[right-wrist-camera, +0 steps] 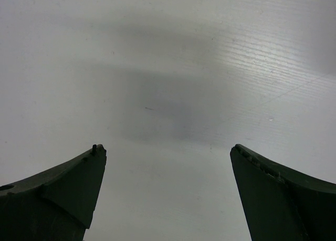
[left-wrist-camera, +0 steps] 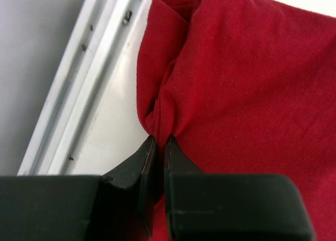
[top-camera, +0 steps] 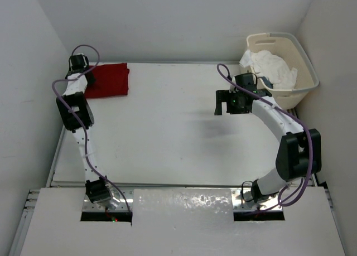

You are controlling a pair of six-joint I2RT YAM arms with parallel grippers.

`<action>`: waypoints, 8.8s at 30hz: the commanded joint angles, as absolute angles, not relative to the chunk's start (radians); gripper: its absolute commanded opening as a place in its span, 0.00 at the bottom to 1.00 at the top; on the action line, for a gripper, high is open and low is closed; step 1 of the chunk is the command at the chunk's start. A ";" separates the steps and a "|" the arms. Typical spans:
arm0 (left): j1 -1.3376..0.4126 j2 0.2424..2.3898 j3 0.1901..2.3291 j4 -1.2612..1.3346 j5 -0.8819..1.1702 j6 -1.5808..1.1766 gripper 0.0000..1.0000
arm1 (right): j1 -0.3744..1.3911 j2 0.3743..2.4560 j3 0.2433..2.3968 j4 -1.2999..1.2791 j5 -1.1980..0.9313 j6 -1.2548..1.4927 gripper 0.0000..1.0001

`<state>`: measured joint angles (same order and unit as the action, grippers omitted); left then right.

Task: Fold and stack the t-shirts
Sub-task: Put the neatly folded tshirt into the corner of the board with the left arm, then grab crumpled tshirt from bin with the right arm, then move the tshirt to the center of the board, then flatten out the tshirt

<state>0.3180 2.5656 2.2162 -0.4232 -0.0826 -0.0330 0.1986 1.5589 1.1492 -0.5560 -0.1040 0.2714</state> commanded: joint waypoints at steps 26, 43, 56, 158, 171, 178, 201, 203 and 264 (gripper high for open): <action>0.324 2.051 2.186 -0.553 -0.275 -0.163 1.00 | 0.195 1.427 1.184 -0.583 -0.071 0.241 0.99; -0.072 1.307 1.241 -0.383 -0.143 -0.460 1.00 | 0.051 1.544 1.504 -0.589 0.058 0.308 0.99; -0.081 1.310 1.209 -0.305 -0.163 -0.405 1.00 | -0.176 2.181 2.238 -0.577 0.415 0.391 0.99; -0.081 0.974 0.849 -0.650 -0.083 -0.653 1.00 | 0.086 1.330 0.829 -0.176 -0.189 0.244 0.99; -0.419 1.159 0.527 -0.495 0.046 -0.902 1.00 | 0.329 1.321 0.696 -0.284 -0.072 0.302 0.99; -0.416 1.461 0.684 -0.394 -0.131 -0.842 1.00 | 0.413 1.437 0.692 -0.207 -0.054 0.382 0.99; -0.250 1.551 1.087 -0.681 -0.321 -0.709 1.00 | 0.419 1.635 0.893 -0.258 0.095 0.411 0.00; -0.229 1.520 1.023 -0.675 -0.322 -0.741 1.00 | 0.419 1.628 0.899 -0.291 0.100 0.400 0.00; -0.110 0.729 1.724 -0.336 -0.292 -0.466 0.00 | 0.362 0.930 1.957 -0.584 0.376 0.006 0.00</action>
